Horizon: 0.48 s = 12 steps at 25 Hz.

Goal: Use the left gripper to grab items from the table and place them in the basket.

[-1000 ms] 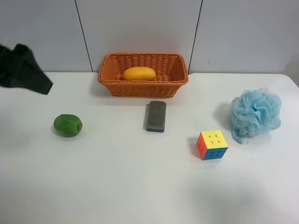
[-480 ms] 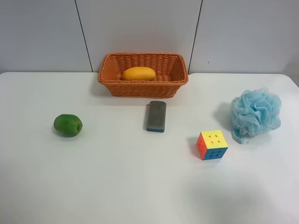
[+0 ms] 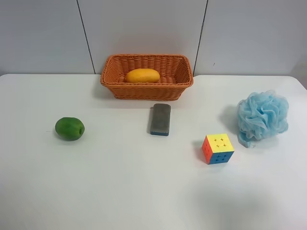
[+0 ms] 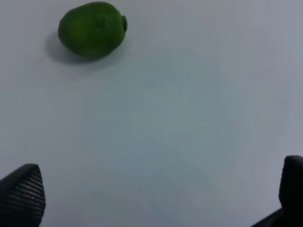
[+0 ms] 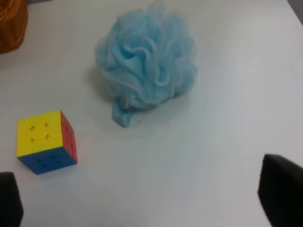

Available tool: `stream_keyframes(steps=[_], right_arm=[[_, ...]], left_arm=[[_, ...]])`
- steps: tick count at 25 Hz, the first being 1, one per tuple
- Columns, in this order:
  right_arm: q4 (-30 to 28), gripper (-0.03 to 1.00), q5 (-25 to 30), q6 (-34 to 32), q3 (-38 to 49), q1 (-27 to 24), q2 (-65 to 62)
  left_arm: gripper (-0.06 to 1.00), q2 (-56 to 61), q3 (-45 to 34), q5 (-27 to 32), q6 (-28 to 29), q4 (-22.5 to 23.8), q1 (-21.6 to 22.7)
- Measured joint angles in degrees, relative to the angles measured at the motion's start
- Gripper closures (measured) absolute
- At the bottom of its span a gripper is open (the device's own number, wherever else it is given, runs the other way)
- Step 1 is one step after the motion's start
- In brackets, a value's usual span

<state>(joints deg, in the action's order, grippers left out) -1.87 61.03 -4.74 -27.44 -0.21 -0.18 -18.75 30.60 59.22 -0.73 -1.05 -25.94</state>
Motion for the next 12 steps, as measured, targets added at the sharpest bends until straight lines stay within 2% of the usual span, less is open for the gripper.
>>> stream_keyframes(steps=[4, 12], right_arm=[[0.0, -0.02, 0.0, 0.0, 0.0, 0.0, 0.0], [0.0, -0.02, 0.0, 0.0, 0.0, 0.0, 0.0]], left_arm=[[-0.05, 2.46, -1.03, 1.16, 0.0, 0.0, 3.83], [-0.05, 12.14, -1.28, 1.16, 0.0, 0.0, 16.36]])
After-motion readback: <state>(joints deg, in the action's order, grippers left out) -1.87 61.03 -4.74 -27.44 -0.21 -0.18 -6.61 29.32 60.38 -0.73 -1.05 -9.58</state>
